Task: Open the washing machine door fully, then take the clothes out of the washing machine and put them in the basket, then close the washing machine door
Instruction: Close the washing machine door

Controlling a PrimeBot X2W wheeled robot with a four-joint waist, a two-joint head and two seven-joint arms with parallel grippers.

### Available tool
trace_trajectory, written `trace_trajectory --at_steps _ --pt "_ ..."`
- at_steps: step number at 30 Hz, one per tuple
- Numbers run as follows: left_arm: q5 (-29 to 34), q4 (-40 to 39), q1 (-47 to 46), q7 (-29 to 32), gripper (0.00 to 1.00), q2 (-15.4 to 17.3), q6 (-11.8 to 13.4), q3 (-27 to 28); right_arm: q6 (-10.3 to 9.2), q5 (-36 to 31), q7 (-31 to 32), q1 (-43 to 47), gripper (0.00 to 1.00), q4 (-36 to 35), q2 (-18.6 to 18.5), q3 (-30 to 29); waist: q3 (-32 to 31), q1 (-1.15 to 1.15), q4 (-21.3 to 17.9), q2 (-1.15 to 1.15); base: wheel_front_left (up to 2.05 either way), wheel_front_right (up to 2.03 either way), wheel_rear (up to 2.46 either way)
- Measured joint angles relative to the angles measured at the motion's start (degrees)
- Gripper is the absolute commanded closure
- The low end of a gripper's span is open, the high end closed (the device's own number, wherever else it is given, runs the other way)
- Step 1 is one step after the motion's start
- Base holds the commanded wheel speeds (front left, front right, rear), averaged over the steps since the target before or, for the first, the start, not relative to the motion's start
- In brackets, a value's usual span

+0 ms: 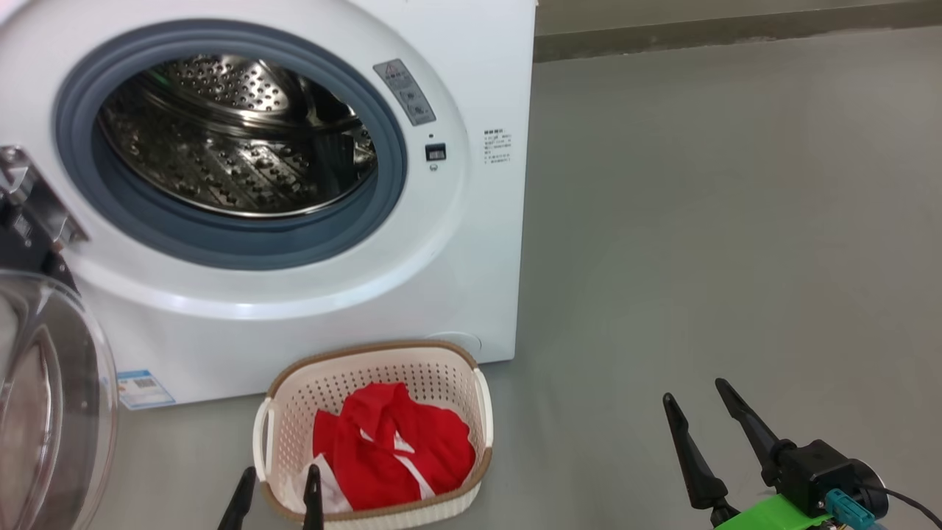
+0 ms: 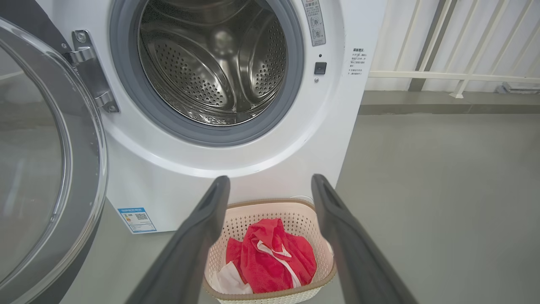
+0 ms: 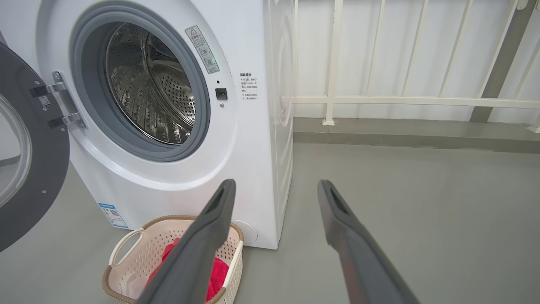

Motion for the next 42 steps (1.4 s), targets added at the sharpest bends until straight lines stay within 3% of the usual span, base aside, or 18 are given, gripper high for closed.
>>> trace_trajectory --at_steps 11,42 --pt "-0.1 0.01 -0.01 -0.26 0.0 0.57 0.44 -0.16 0.0 0.01 0.0 0.04 0.0 0.01 0.01 0.01 0.04 0.0 0.24 0.0 -0.97 0.97 0.0" --pt "-0.6 -0.57 -0.01 -0.51 0.0 0.6 1.96 -1.05 0.0 -0.59 0.05 0.11 0.0 -0.12 0.02 -0.1 0.25 0.0 1.07 0.0 -0.01 0.01 0.0"
